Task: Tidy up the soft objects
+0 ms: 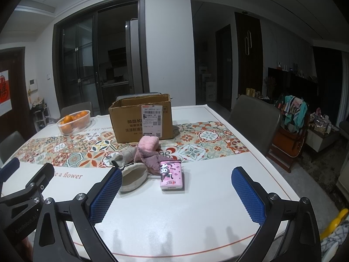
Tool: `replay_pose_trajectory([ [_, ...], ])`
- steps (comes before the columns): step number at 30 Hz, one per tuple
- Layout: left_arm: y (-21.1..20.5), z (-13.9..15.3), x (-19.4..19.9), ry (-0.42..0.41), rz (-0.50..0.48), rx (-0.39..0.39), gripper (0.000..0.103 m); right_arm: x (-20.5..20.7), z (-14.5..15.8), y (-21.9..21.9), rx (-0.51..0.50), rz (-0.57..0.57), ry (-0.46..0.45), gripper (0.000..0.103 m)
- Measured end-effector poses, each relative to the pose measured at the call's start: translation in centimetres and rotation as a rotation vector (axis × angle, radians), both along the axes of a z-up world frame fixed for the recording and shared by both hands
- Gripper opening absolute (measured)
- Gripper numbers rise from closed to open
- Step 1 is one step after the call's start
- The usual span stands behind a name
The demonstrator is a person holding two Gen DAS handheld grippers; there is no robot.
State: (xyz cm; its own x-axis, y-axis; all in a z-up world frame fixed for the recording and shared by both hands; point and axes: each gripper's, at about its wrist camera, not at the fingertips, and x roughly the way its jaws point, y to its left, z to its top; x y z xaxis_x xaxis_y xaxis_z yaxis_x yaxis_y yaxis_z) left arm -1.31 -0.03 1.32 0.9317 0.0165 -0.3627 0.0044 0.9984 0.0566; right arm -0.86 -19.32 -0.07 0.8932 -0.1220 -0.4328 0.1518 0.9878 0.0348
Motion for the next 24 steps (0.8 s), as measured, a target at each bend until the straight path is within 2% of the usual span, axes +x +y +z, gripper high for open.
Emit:
replay_pose_trajectory([
  [13,-0.7,-1.0,1.2,0.037,-0.052,0.003,0.098,1.1,-0.7,-0.4,0.026,0.013,0.025,0.1],
  [24,-2.3,-3.3,4.9,0.095,-0.12,0.037,0.08,4.5,-2.5,-1.1,0.035,0.025,0.071,0.093],
])
